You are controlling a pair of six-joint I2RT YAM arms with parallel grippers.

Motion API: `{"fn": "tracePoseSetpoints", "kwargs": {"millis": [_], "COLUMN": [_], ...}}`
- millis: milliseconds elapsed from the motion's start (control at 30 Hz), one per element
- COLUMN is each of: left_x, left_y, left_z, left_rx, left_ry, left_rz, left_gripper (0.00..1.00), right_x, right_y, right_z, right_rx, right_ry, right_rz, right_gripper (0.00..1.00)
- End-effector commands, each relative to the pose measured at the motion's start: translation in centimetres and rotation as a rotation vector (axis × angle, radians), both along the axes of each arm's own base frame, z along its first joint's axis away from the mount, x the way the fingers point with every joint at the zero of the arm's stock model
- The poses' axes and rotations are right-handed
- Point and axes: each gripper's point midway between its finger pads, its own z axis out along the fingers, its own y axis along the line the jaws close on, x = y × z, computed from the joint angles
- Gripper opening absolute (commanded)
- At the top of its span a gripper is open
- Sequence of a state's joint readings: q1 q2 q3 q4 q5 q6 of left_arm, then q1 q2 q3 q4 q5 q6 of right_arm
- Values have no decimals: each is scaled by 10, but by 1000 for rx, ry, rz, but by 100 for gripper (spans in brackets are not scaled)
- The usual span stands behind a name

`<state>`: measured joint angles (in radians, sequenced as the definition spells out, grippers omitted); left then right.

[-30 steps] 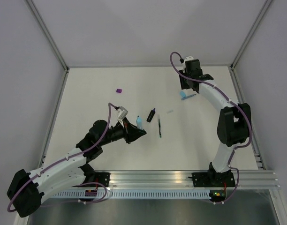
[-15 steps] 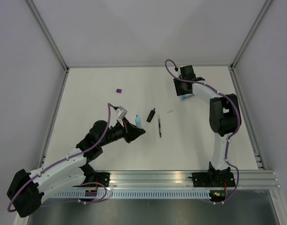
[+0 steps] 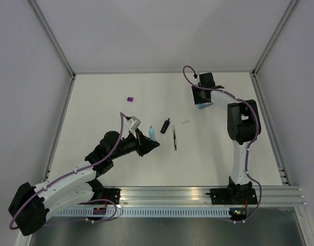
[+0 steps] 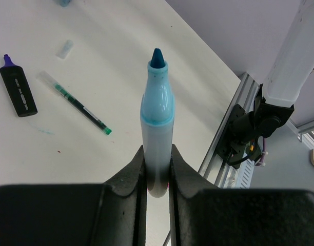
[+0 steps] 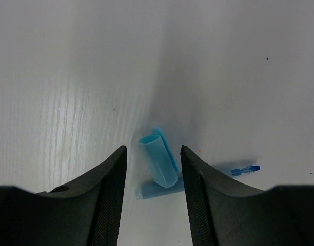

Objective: Insert the pens into the pen caps

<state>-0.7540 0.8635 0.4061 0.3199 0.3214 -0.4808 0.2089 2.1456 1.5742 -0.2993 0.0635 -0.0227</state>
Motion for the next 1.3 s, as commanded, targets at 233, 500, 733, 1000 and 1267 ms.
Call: {"fn": "tracePoseSetpoints", "kwargs": {"millis": [233,500,733,1000,1267], "left_x": [3,4,5,5,6], "left_y": [-3,-4,-5,-5,-5], "left_z": [15,13,9,8,8], "left_rx": [-32,-21,-9,-4,-1], "left_ry": [-26,-15,-4,-1,-3], "left_rz": [-1,-1,-1,-1,5], "left_gripper": [2,2,2,2,2], "right_x": [-1,-25,-34,-31,-24], "right_y": [34,46,70,79,86], "right_z": [6,5,3,21,9], "right_rx": [161,178,146,131,132], "right_ry": [-13,17,18,6,20], "right_rz": [108,165,215,194,233], "right_gripper": [51,50,49,49,50]}}
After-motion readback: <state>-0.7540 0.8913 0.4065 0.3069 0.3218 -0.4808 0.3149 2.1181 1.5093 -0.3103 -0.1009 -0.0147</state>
